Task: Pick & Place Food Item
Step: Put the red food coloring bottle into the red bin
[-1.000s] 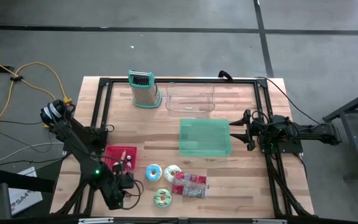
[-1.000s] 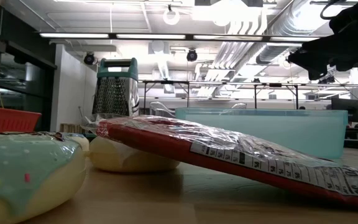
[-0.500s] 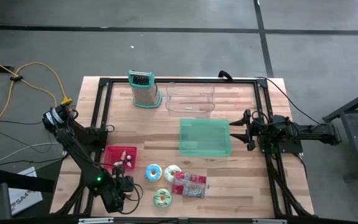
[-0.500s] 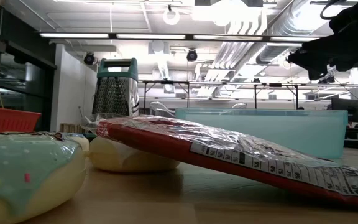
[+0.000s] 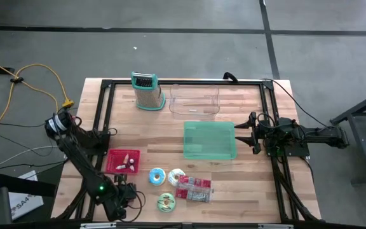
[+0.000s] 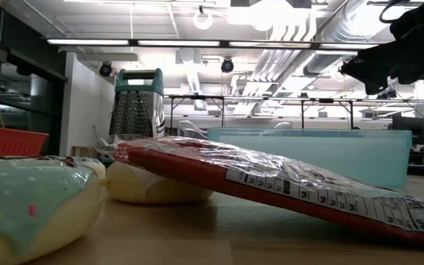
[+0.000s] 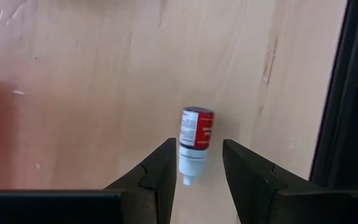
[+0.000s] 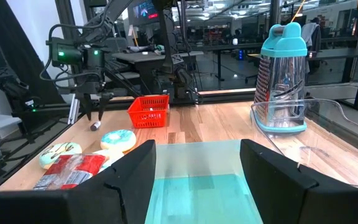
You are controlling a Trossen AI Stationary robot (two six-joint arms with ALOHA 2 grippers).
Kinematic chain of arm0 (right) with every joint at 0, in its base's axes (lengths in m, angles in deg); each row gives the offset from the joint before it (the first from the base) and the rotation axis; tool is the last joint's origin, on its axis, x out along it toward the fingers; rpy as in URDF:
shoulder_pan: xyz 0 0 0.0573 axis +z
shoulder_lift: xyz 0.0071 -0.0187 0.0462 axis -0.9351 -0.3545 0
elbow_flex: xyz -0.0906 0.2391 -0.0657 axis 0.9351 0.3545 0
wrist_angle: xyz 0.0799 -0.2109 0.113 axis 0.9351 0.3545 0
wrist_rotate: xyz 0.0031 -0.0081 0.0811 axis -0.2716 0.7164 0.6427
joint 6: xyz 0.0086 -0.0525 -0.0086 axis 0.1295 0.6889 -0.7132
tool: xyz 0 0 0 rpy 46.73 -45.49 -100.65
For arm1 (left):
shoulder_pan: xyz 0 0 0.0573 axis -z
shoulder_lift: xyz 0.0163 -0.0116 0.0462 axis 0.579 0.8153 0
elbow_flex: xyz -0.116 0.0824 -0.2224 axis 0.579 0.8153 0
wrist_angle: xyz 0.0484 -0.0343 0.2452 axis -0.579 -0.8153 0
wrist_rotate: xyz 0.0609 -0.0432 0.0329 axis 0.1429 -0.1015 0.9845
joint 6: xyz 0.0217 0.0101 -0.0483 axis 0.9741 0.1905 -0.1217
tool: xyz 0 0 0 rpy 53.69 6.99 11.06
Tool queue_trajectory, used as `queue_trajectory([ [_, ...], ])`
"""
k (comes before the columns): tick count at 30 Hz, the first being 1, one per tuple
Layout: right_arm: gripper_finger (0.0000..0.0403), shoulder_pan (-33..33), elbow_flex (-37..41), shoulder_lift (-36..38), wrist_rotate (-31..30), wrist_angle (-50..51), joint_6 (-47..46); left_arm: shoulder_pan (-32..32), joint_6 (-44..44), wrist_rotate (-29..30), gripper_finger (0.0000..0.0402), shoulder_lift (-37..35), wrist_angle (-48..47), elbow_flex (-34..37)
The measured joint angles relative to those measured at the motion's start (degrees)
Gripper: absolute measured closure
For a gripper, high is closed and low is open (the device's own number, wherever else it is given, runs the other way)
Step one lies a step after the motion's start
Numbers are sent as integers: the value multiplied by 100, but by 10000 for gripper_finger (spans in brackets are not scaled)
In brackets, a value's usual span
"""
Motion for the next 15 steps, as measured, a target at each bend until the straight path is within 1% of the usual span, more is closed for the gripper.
queue_trajectory([
  [15, 180, 0, -1, 0, -2, 1, 0, 96, -101, 24, 276, 382, 123, 2],
])
